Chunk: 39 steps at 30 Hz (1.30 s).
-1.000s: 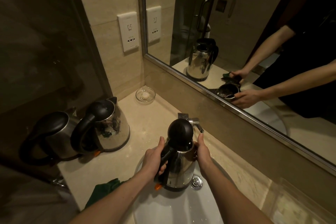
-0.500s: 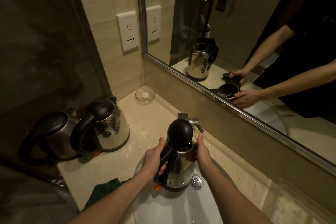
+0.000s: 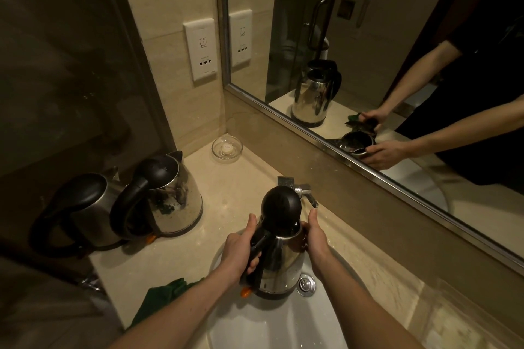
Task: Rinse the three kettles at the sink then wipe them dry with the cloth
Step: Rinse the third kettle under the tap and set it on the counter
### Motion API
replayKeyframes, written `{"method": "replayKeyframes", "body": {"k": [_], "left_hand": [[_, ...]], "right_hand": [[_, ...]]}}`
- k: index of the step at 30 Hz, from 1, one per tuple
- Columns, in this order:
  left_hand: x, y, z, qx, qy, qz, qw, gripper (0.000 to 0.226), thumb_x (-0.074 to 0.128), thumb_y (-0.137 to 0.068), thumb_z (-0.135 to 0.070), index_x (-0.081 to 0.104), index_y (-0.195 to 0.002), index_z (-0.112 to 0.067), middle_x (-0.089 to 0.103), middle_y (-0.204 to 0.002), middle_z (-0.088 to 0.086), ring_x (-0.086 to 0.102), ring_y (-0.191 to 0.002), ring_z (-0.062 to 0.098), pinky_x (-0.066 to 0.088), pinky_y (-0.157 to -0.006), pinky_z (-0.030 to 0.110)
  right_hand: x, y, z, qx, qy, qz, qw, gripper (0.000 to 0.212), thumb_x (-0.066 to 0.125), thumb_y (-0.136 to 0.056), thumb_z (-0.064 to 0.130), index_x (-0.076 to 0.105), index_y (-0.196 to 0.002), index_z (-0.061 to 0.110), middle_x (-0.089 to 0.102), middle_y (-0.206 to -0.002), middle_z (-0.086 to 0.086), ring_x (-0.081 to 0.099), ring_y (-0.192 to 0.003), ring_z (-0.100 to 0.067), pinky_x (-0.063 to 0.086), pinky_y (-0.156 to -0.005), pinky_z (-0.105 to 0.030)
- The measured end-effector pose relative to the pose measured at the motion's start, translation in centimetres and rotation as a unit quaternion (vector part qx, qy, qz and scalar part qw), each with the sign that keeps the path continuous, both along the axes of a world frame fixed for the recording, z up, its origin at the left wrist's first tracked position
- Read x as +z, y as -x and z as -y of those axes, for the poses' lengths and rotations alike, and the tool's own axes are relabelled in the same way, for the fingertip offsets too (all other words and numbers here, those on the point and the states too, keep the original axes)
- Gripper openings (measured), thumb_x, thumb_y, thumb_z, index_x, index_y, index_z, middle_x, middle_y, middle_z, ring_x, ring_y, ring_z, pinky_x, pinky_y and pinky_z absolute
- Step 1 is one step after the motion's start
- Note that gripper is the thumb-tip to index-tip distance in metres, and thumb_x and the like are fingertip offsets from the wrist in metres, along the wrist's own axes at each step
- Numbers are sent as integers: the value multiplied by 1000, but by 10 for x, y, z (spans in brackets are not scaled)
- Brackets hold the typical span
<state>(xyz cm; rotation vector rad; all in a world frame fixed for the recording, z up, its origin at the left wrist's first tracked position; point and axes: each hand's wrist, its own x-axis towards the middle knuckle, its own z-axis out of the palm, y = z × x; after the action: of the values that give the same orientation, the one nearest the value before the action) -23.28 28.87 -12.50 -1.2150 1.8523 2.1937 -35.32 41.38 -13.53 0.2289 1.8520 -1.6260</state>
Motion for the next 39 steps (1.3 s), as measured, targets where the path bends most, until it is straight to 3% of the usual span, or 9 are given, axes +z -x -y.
{"method": "replayKeyframes", "body": {"k": [6, 12, 17, 22, 26, 30, 34, 39], "left_hand": [[1, 0, 0, -1, 0, -3, 1000, 65, 39, -93, -69, 52, -65, -11, 47, -45, 2, 42, -38, 15, 36, -40, 24], [2, 0, -1, 1, 6, -3, 1000, 65, 39, -93, -69, 53, -68, -10, 46, -44, 2, 41, -37, 15, 35, -40, 24], [2, -1, -1, -4, 11, 0, 1000, 66, 38, -93, -69, 53, -68, -10, 47, -44, 1, 42, -37, 15, 37, -40, 24], [4, 0, 0, -2, 10, 1, 1000, 66, 39, -93, -69, 52, -66, -11, 47, -44, 2, 42, -36, 15, 36, -40, 24], [5, 0, -1, 2, 10, 1, 1000, 66, 39, -93, -69, 52, -63, -12, 46, -44, 2, 41, -36, 15, 36, -40, 24], [7, 1, -2, 5, 6, 0, 1000, 66, 40, -94, -68, 52, -61, -12, 46, -43, 3, 41, -35, 15, 35, -39, 24], [7, 1, -2, 4, 10, -1, 1000, 65, 39, -94, -67, 51, -63, -12, 46, -43, 2, 41, -35, 15, 35, -39, 24], [7, 1, -2, 3, 15, 1, 1000, 65, 38, -94, -67, 51, -65, -11, 46, -43, 1, 42, -35, 15, 36, -40, 24]], "right_hand": [[4, -1, -1, 7, -9, 8, 1000, 70, 14, -97, 59, 67, -90, 14, 66, -85, -4, 57, -76, -9, 42, -70, -28], [6, -2, -1, 6, -2, 5, 1000, 71, 14, -97, 59, 68, -90, 14, 67, -86, -4, 57, -78, -8, 39, -84, -30], [3, -1, -2, 12, -13, 12, 1000, 79, 15, -97, 60, 65, -112, 1, 67, -90, -8, 58, -76, -9, 42, -64, -23], [4, -2, -2, 7, -1, 1, 1000, 75, 16, -98, 58, 66, -107, 4, 63, -81, -1, 56, -77, -11, 40, -81, -28], [4, -2, -2, 9, -10, 9, 1000, 77, 16, -98, 59, 63, -115, 0, 62, -81, -1, 54, -73, -8, 42, -68, -23], [6, -1, -2, 16, -7, 10, 1000, 77, 15, -98, 59, 64, -114, 2, 64, -85, -3, 54, -73, -7, 40, -77, -28], [7, -1, -2, 13, -15, 14, 1000, 75, 15, -98, 58, 67, -106, 4, 66, -86, -5, 56, -74, -7, 40, -62, -21], [7, 0, -2, 10, -12, 12, 1000, 76, 15, -99, 56, 64, -113, 0, 63, -79, -2, 54, -71, -7, 41, -70, -24]]}}
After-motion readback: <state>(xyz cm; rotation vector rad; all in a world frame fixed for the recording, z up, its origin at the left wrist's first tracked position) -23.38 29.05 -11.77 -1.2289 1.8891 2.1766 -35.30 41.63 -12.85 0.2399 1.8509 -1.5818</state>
